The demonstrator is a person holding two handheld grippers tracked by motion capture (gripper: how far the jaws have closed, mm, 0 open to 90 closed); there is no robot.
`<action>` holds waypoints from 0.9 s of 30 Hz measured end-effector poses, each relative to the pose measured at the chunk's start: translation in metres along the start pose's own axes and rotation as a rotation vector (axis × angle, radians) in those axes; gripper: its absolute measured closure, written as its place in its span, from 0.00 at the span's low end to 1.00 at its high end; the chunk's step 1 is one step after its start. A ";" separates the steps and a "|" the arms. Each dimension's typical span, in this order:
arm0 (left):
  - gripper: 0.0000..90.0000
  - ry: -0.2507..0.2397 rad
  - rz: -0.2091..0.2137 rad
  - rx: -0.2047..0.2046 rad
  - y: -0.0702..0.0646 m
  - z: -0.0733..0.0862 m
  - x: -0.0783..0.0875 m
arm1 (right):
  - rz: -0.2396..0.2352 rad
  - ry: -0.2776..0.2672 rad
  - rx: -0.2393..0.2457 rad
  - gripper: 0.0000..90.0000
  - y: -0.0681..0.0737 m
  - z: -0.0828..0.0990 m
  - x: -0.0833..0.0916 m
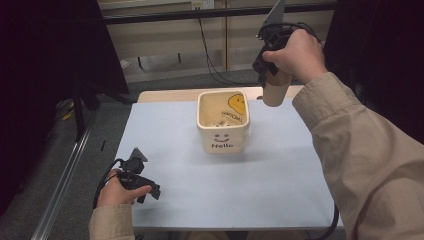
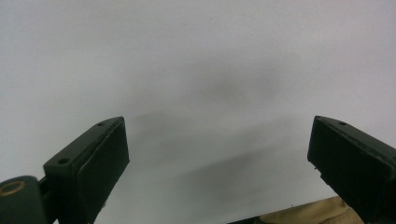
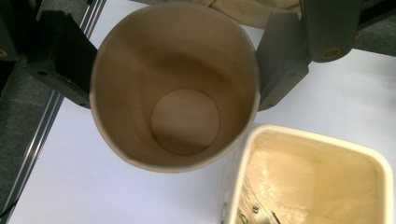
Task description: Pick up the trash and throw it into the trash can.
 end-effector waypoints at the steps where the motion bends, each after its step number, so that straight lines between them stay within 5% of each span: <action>1: 0.06 0.001 -0.004 -0.002 0.001 0.000 0.000 | -0.002 -0.004 0.012 0.24 0.008 -0.002 0.002; 14: 0.06 0.003 -0.008 -0.005 0.002 0.000 0.000 | -0.024 -0.017 0.083 0.24 0.058 -0.009 0.006; 27: 0.06 -0.002 -0.005 0.010 0.003 0.001 0.000 | -0.035 -0.026 0.112 0.24 0.078 -0.015 0.001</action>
Point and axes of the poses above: each handheld gripper's, and its own axes: x roughly backward along the jaws, z roughly out of its underside, y roughly to its left, the point moved 10 cm from there along -x, roughly forward along the jaws, and after that the axes turned 15 degrees about -x, right-handed, at the moved point
